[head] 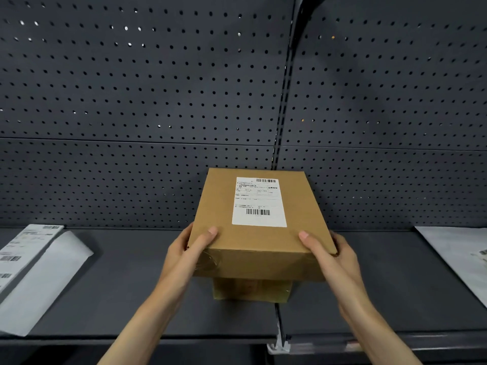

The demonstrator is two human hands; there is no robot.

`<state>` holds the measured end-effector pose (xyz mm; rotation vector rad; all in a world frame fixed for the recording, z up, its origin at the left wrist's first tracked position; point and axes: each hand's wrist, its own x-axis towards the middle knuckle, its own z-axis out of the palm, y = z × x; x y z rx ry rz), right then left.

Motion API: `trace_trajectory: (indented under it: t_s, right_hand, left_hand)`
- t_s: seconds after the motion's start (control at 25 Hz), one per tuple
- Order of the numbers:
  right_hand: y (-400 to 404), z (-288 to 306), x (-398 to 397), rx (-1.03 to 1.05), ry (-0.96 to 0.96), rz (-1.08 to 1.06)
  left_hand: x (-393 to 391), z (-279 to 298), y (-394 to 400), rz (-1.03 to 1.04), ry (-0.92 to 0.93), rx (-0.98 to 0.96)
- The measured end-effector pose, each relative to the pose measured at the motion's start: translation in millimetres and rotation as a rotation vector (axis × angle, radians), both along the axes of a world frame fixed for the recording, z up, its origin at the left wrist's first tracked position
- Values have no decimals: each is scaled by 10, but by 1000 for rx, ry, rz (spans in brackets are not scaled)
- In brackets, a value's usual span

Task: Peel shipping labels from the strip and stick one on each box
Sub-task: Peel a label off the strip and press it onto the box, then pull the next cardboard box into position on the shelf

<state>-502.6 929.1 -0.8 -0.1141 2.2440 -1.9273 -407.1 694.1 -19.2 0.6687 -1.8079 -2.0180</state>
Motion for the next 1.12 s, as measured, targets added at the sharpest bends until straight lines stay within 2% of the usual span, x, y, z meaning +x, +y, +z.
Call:
trace_trajectory:
  t_s: [0.16, 0.28, 0.4, 0.52, 0.68, 0.76, 0.92, 1.12]
  right_hand:
    - [-1, 184, 93, 332, 373, -101]
    - [-212, 344, 236, 515, 689, 68]
    - [-688, 360, 416, 695, 874, 202]
    - [-1284, 318, 657, 785, 971, 264]
    - [-2142, 194, 1018, 805, 1100, 280]
    - [-2614, 52, 1222, 829, 1122, 295]
    - [-3397, -305, 1541, 896, 1083, 362]
    - [-4179, -779, 1784, 958, 1023, 452]
  left_hand:
    - [112, 10, -255, -24, -15, -49]
    - [299, 44, -570, -32, -12, -141]
    - [586, 20, -1040, -57, -54, -336]
    - [914, -105, -1631, -46, -128, -585]
    - [1364, -202, -2432, -110, -289, -1070]
    - [1594, -242, -2867, -139, -340, -1224]
    - [1959, -375, -3603, -165, -337, -1427]
    - [2205, -706, -4342, -201, -409, -1463]
